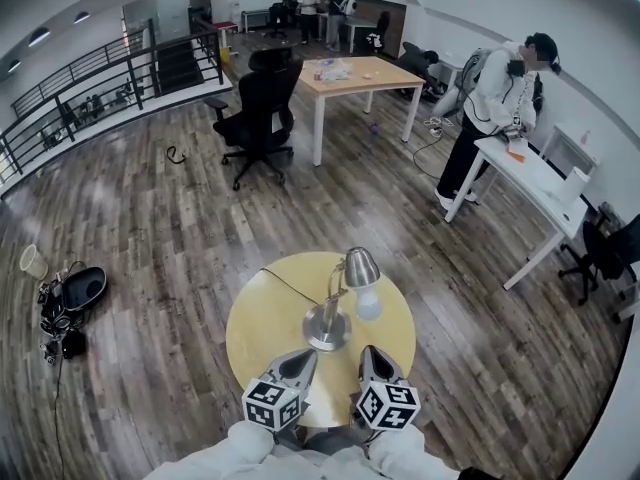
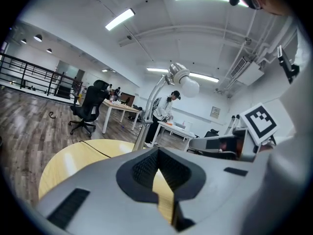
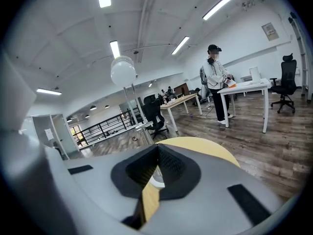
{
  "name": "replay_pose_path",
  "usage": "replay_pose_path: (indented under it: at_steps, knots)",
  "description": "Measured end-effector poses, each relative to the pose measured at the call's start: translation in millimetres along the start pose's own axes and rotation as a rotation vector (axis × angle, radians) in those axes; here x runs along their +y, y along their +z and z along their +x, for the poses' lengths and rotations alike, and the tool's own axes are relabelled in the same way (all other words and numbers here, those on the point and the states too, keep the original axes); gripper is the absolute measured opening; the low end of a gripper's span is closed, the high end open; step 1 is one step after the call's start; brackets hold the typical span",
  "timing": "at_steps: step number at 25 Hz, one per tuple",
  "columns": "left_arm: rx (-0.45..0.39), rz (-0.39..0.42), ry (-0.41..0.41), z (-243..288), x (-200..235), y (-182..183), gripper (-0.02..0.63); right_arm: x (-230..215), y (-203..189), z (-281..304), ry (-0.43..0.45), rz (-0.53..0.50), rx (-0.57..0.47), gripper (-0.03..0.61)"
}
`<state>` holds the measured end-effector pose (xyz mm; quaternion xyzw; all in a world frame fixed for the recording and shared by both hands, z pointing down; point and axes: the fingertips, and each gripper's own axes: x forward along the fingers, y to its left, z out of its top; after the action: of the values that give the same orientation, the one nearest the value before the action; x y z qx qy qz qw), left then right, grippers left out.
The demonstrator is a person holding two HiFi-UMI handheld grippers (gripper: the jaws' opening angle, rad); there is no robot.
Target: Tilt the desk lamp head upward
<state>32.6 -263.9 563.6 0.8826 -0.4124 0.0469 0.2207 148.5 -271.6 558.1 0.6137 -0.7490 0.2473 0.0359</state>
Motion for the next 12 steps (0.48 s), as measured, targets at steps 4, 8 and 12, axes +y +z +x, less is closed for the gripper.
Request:
replay_pose_path:
  at_steps: [4, 8, 12]
  knots:
    - [-0.051, 0.016, 0.006, -9.4, -7.0, 16.1, -0.002, 4.4, 4.4, -18.0, 0.016, -0.01, -0.033, 0.014]
    - [-0.055, 0.046, -0.01, -21.9, -24.3, 18.2, -0.002, 5.8, -4.2, -36.1, -0.003, 0.016, -0.032, 0.014]
    - [-0.054, 0.117, -0.051, -43.5, -44.4, 14.0, -0.002, 13.9, -14.8, -59.0, -0.039, 0.047, -0.058, 0.012]
